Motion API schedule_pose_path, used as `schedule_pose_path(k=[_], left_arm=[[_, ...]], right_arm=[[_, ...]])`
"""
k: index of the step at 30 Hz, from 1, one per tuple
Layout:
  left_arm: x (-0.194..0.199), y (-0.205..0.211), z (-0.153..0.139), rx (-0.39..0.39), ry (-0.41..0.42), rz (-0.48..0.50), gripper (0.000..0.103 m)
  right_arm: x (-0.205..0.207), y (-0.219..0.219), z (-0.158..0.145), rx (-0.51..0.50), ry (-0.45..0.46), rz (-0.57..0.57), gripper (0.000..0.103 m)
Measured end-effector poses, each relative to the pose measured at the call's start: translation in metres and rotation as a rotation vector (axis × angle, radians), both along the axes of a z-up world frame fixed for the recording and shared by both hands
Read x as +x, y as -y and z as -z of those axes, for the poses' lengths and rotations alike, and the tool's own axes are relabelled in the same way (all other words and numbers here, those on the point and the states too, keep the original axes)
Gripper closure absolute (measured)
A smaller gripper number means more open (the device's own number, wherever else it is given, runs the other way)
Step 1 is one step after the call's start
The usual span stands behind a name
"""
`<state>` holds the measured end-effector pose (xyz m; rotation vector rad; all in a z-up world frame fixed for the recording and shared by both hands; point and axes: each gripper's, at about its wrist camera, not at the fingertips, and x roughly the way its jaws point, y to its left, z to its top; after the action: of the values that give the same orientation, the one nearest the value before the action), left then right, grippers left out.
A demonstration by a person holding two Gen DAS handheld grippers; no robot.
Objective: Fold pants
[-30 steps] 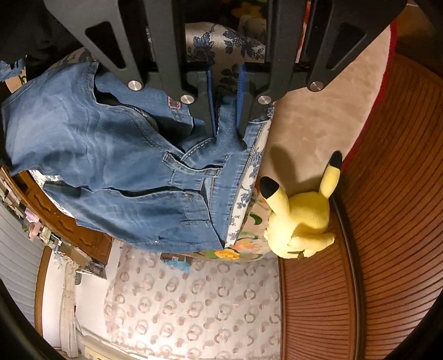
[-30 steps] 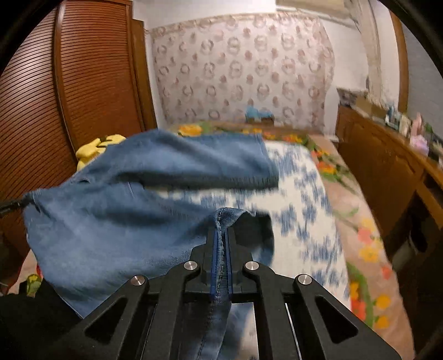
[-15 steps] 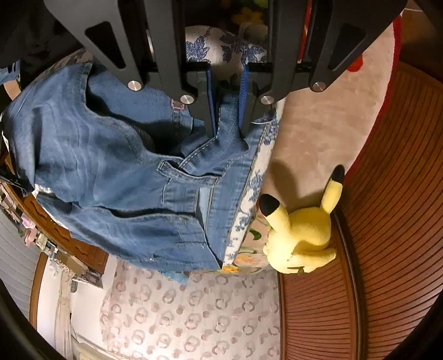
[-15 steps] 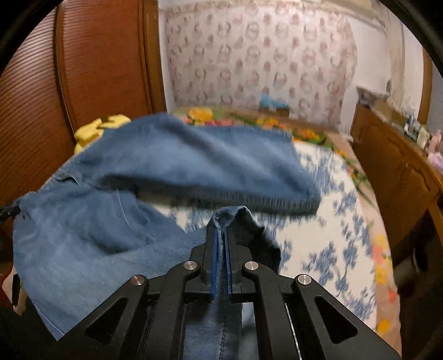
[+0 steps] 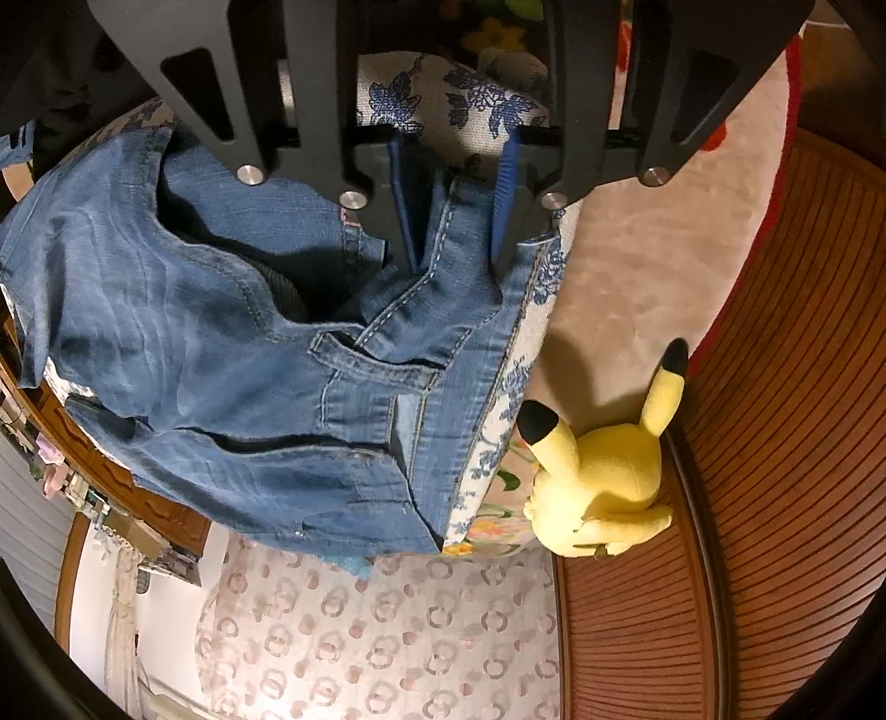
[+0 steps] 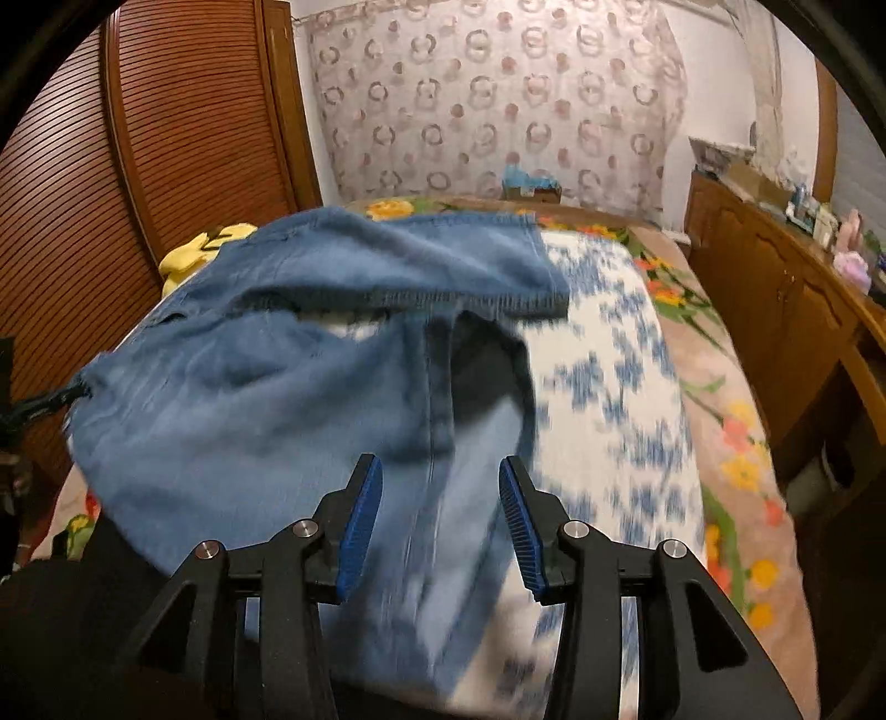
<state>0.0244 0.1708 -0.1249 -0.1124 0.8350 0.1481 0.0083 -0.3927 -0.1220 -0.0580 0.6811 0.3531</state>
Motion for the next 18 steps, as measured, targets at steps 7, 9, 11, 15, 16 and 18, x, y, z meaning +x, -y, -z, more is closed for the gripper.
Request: schedule_pose_path(k=[7,9,11,15,16,18], left_arm=[[0.002,0.001,0.003,0.015,-0.007,-0.007,0.066],[-0.001,-0.001,0.002,0.009,-0.005,-0.01,0.062],[-0.004,-0.003,0.001,0.012,-0.001,-0.014,0.057],[-0.013,-0.003,-0.007,0.03,0.007,-0.018,0.055],[-0.017,-0.004,-0.009,0.033,0.012,-0.017,0.054],[-0.019,-0.005,-0.01,0.04,0.009,-0.018,0.054]], right_arm=[[-0.007,0.001,0.006,0.019,-0.052,-0.041,0.057],[-0.005,0.0,0.01,0.012,-0.065,-0.042,0.057],[-0.004,0.001,0.01,0.02,-0.073,-0.048,0.057],[-0.005,0.001,0.012,0.017,-0.078,-0.066,0.075],[-0.006,0.001,0.013,0.018,-0.08,-0.073,0.079],[-0.004,0.003,0.015,0.019,-0.087,-0.077,0.087]])
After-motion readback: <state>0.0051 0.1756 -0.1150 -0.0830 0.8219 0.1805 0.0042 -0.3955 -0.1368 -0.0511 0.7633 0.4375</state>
